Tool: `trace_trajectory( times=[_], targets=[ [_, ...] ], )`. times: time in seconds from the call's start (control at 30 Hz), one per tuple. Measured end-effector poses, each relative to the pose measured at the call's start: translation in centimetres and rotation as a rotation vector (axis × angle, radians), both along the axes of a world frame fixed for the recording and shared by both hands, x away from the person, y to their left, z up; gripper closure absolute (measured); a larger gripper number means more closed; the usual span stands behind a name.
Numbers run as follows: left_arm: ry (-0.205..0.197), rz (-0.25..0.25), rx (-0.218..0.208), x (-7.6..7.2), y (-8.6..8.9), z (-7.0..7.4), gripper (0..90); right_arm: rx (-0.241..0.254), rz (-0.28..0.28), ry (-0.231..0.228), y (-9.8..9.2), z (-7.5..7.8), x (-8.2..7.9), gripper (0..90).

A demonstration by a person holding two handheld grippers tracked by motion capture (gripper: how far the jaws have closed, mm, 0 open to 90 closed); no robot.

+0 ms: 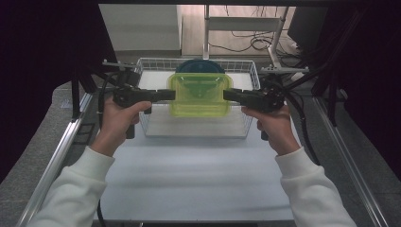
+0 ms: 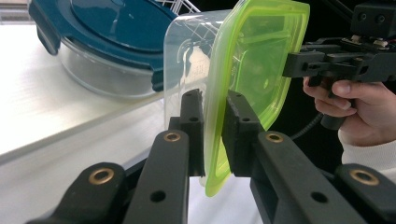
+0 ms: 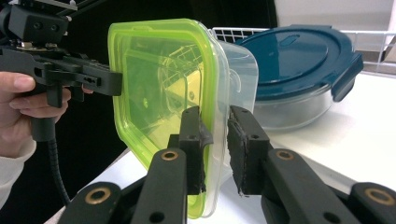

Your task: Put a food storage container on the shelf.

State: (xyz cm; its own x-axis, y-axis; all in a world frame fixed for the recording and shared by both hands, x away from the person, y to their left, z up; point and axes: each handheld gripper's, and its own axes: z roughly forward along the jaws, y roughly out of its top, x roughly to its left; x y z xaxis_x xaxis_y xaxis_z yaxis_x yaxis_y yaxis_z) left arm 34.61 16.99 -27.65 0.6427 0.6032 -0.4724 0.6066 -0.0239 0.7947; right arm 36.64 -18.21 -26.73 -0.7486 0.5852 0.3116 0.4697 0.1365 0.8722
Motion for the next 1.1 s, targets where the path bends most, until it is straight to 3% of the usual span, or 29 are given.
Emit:
trace_trajectory(
  times=[0.37,1.1],
  targets=[
    [-0.001,-0.001,0.008,2.0,0.2,1.5,79.6,0.002,-0.017,-0.003,0.3,1.3,1.9,75.6],
    [0.059,0.012,-0.007,7.4,0.5,3.2,79.8,0.004,-0.061,0.037,0.9,3.6,6.6,76.4]
  ],
)
